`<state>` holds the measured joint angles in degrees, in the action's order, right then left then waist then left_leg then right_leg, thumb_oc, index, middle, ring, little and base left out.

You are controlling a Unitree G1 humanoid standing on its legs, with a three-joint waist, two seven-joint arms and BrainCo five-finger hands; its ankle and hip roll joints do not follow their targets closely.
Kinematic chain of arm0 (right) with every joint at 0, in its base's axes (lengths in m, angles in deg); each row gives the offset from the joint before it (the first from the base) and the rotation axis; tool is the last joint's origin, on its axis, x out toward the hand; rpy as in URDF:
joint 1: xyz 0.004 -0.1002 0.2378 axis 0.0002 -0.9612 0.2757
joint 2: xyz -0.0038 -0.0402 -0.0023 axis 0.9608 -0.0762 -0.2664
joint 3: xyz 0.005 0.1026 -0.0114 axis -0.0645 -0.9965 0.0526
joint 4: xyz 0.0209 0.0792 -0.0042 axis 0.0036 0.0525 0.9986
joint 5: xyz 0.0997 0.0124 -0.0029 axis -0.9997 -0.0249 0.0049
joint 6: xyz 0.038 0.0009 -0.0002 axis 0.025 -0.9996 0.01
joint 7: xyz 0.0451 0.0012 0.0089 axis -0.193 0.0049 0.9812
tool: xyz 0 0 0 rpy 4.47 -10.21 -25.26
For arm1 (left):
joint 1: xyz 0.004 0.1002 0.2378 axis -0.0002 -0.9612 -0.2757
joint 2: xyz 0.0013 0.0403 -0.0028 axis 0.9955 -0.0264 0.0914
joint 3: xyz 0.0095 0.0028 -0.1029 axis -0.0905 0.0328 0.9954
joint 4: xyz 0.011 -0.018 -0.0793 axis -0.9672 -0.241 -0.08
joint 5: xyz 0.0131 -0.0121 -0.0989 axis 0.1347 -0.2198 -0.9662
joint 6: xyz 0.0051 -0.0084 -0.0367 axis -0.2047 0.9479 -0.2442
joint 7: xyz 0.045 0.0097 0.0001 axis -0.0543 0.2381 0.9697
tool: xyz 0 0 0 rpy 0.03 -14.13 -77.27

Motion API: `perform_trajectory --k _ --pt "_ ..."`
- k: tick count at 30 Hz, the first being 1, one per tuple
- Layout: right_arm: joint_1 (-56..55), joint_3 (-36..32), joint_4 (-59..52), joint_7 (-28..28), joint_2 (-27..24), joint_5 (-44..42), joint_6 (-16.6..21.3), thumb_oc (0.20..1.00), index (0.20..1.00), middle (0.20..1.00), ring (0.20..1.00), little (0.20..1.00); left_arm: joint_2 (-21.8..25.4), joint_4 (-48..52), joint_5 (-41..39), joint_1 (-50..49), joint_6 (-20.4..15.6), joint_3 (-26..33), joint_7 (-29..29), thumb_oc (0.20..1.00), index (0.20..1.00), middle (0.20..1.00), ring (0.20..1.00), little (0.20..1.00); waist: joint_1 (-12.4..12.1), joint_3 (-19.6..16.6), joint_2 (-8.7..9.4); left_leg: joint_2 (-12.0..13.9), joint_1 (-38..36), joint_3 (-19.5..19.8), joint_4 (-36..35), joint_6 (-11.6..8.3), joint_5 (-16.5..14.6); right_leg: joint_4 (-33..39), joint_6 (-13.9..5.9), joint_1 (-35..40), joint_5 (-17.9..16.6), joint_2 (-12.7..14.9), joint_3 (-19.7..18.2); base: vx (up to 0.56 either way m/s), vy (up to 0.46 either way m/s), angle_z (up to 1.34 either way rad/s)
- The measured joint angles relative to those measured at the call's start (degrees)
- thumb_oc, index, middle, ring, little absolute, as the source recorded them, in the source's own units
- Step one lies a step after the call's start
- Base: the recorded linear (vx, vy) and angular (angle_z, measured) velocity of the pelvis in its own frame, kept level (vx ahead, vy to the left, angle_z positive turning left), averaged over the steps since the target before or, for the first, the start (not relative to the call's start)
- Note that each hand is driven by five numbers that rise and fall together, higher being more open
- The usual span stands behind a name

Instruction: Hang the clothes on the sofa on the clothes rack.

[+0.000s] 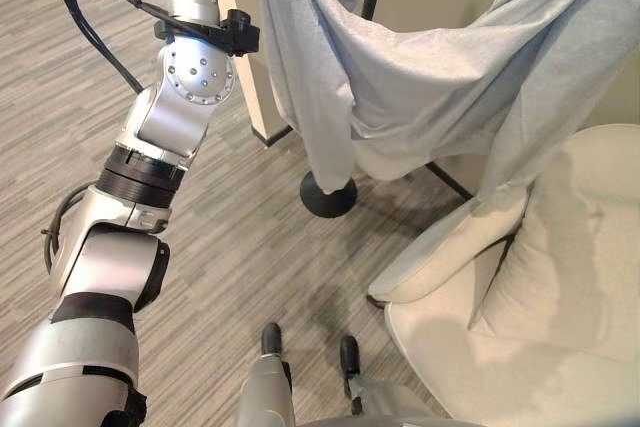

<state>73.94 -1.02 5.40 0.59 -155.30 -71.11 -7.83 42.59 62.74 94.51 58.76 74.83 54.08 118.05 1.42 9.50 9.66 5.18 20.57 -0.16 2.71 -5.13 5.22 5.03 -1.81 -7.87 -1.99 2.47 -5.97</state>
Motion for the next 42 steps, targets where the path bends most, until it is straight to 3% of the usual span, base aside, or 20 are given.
perform_trajectory --k 2,4,5,7,9,11,12,15,17,19,22,26,28,30,32,37,42 --pt "1.7 1.6 0.1 -0.2 0.0 0.0 -0.2 0.200 0.200 0.200 0.200 0.200 -0.1 0.2 0.1 -0.2 0.0 -0.3 0.3 0.200 0.200 0.200 0.200 0.200 -1.3 -0.1 -1.75 0.9 -0.2 0.9 -7.5 0.08 0.3 0.0 -0.83 -0.5 -0.1 0.1 -1.5 0.26 0.354 -0.54" --pt "1.5 1.6 -1.7 0.1 -0.1 0.1 -0.2 0.200 0.200 0.200 0.200 0.200 -0.3 0.5 0.2 -0.4 -0.1 -0.3 0.7 0.200 0.200 0.200 0.200 0.200 -1.7 -0.4 -4.64 1.2 -1.1 -0.8 -7.9 0.40 0.7 0.0 -2.67 -0.1 0.8 0.1 -3.1 0.19 0.296 -0.65" --pt "0.8 1.1 -2.8 -0.2 0.0 0.2 -0.2 0.200 0.200 0.200 0.200 0.200 -1.1 0.7 0.3 -0.6 -0.1 0.5 0.7 0.200 0.200 0.200 0.200 0.200 -1.6 -0.6 -6.06 1.2 -1.6 -2.3 -7.9 2.29 6.8 0.0 -3.65 0.5 1.5 0.3 -3.4 0.18 0.323 -0.52" --pt "1.7 2.9 -3.3 -0.1 -0.3 0.3 -0.3 0.200 0.200 0.200 0.200 0.200 -1.3 1.3 0.5 -0.5 -0.1 0.1 0.7 0.200 0.200 0.200 0.200 0.200 -0.2 -0.7 -5.32 -2.5 -2.5 -4.0 -7.9 4.43 5.7 0.0 -5.68 0.5 0.7 4.0 -3.1 0.14 0.291 -0.29" --pt "3.5 3.7 -3.3 -0.1 -0.1 0.3 -0.3 0.200 0.200 0.200 0.200 0.200 -0.9 1.8 0.5 -0.2 -0.1 0.1 0.7 0.200 0.200 0.200 0.200 0.200 -0.6 -0.7 -5.31 -4.3 -3.3 -6.1 -7.9 5.56 4.9 0.0 -7.54 0.2 -0.4 6.0 -2.8 0.06 0.205 -0.40" --pt "5.8 5.1 -3.3 -0.1 0.0 0.4 -0.6 0.200 0.200 0.200 0.200 0.200 1.2 2.2 0.5 1.1 0.2 0.4 0.7 0.200 0.200 0.200 0.200 0.200 -1.7 -0.7 -5.14 -5.6 -3.7 -9.2 -7.8 5.94 4.6 0.0 -11.48 -1.4 -4.0 8.1 -2.7 0.04 0.162 -0.70" --pt "7.1 6.0 -3.2 0.0 0.1 0.4 -0.5 0.200 0.200 0.200 0.200 0.200 2.7 2.2 0.6 1.7 0.3 0.4 0.8 0.200 0.200 0.200 0.200 0.200 -2.9 -0.7 -4.62 -5.5 -4.2 -11.0 -7.8 5.95 4.6 0.3 -13.11 -2.1 -6.1 8.0 -2.6 0.05 0.106 -0.71" --pt "8.2 7.4 -2.9 0.3 1.2 0.4 -0.5 0.200 0.200 0.200 0.200 0.200 5.5 2.5 0.6 1.7 0.5 1.6 0.8 0.200 0.200 0.200 0.200 0.200 -3.5 -0.6 -2.90 -5.1 -5.6 -12.4 -7.8 5.96 4.6 0.1 -13.43 -1.8 -7.2 7.3 -1.2 0.07 0.041 -0.39" --pt "8.2 7.2 -2.6 0.3 2.0 0.4 -0.5 0.200 0.200 0.200 0.200 0.200 5.5 2.5 0.6 1.6 0.7 3.3 0.9 0.200 0.200 0.200 0.200 0.200 -3.5 -0.6 -2.16 -4.6 -6.5 -12.9 -7.8 6.22 4.4 -0.5 -13.47 -1.4 -7.1 6.5 -0.6 0.10 0.000 -0.22" --pt "7.8 6.9 -1.7 0.4 2.4 0.4 -0.6 0.200 0.200 0.200 0.200 0.200 4.8 2.7 0.6 1.5 0.7 3.9 1.0 0.200 0.200 0.200 0.200 0.200 -3.0 -0.6 -2.27 -3.2 -7.4 -10.7 -7.8 6.93 3.9 -2.1 -15.02 -2.2 -4.8 5.3 -0.9 0.06 -0.049 -0.11" --pt "8.0 5.8 -1.9 0.4 2.6 0.3 -0.5 0.200 0.200 0.200 0.200 0.200 4.6 2.7 0.6 1.1 0.7 4.2 1.1 0.200 0.200 0.200 0.200 0.200 -3.2 -0.8 -1.34 -3.4 -7.2 -10.4 -7.9 7.21 3.6 0.3 -13.26 -0.9 -4.4 4.9 0.9 0.05 -0.047 0.01" --pt "7.9 5.1 -1.9 0.6 2.8 0.3 -0.6 0.200 0.200 0.200 0.200 0.200 4.4 3.5 0.6 1.1 0.7 4.3 1.1 0.200 0.200 0.200 0.200 0.200 -2.9 -0.9 -1.39 -1.9 -7.2 -11.0 -7.9 6.47 4.1 0.3 -12.80 -1.0 -4.1 3.3 1.8 0.05 -0.046 -0.07" --pt "5.9 2.1 -2.9 0.5 3.2 0.4 -0.5 0.200 0.200 0.200 0.200 0.200 4.3 5.0 0.6 1.0 0.6 4.4 1.1 0.200 0.200 0.200 0.200 0.200 -2.6 -0.9 -1.39 -1.5 -7.3 -11.1 -7.9 4.18 2.8 0.3 -9.28 -0.8 -1.7 3.0 2.2 0.10 -0.082 0.01" --pt "3.4 0.4 -4.1 0.8 4.1 0.3 -0.4 0.200 0.200 0.200 0.200 0.200 4.2 5.4 0.6 0.4 0.6 4.8 1.0 0.200 0.200 0.200 0.200 0.200 -2.6 -1.0 -1.57 -1.4 -7.4 -11.2 -7.9 3.77 3.0 0.3 -8.81 -0.8 -1.4 2.9 2.2 0.09 -0.063 -0.05" --pt "-3.9 -5.9 -8.0 1.0 6.4 0.3 0.8 0.200 0.200 0.200 0.200 0.200 4.3 8.0 0.6 -2.1 0.2 5.9 0.9 0.200 0.200 0.200 0.200 0.200 -2.4 -1.5 -2.46 -1.3 -7.8 -11.2 -7.9 3.52 3.0 0.3 -8.27 -0.4 -1.1 2.9 2.2 0.07 -0.047 -0.05" --pt "-10.5 -10.3 -11.1 1.2 7.9 0.0 3.4 0.200 0.200 0.200 0.200 0.200 4.5 11.4 0.6 -5.3 -1.0 8.5 0.8 0.200 0.200 0.200 0.200 0.200 -2.0 -3.1 -5.30 -1.3 -7.8 -11.3 -7.9 3.64 3.1 0.3 -7.84 -0.4 -1.4 3.0 2.2 0.05 -0.022 0.00" --pt "-14.0 -15.3 -13.3 1.1 9.7 -2.0 5.3 0.200 0.200 0.200 0.200 0.200 5.3 13.9 0.6 -5.6 -1.4 11.6 1.6 0.200 0.200 0.200 0.200 0.200 -2.0 -3.8 -6.63 -1.5 -8.0 -11.3 -7.9 3.66 3.1 0.3 -7.83 -0.3 -1.4 3.0 2.2 0.03 -0.009 0.00"
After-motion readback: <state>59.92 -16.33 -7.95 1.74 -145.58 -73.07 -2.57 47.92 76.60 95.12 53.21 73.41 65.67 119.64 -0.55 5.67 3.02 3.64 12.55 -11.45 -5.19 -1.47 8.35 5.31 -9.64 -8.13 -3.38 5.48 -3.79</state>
